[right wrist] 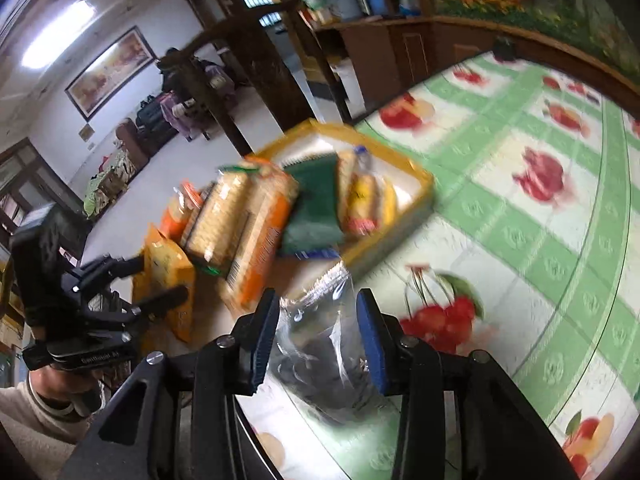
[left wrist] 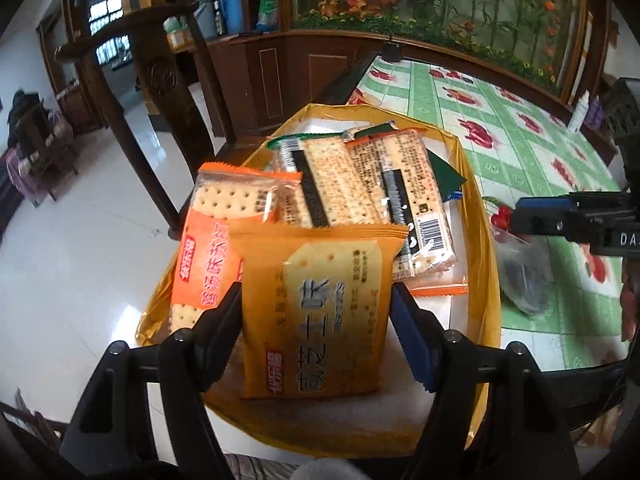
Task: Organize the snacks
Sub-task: 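Lower yellow pack into box and open left while right carries clear bag, then lower the clear bag into the box and open the right gripper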
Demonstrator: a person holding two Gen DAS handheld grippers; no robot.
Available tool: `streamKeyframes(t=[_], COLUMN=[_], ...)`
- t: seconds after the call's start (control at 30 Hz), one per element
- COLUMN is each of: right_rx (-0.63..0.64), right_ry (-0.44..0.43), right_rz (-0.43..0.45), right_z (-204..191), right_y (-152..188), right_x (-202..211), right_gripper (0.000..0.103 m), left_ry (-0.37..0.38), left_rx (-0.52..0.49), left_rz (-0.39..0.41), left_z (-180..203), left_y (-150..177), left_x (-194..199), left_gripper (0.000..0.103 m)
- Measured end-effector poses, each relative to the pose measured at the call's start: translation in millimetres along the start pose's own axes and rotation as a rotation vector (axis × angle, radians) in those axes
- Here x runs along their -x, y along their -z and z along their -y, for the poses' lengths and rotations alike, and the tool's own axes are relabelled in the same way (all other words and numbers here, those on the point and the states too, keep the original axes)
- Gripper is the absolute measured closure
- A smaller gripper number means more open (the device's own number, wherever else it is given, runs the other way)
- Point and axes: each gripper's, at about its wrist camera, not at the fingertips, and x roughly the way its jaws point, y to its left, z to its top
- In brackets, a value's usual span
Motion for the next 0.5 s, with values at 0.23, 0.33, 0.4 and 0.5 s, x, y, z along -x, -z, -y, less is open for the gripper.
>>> streamKeyframes(t=[0.23, 0.33, 0.4, 0.5], right_rx=[0.083, 0.236, 0.367, 0.575], right_ry=[0.015, 0.070, 0.129, 0.209], right_rz=[-0.023, -0.063, -0.107, -0.134], right_z=[3, -16, -31, -50], right_y=[26, 37, 45, 53], right_x=[23, 25, 20, 12], right_gripper=[0.023, 0.022, 0.022, 0.022], left_ry=[-0.018, -0.016, -0.046, -0.056], left_rx=[0.024, 0.060, 0.061, 0.073], left_rz=[0.001, 0.045, 0.081, 0.109], left_z=[-6, -12, -12, -15], left_y=[-2, -7, -12, -18], left_x=[-2, 9, 17, 26], left_gripper=[0.019, 0.015, 0.015, 0.014])
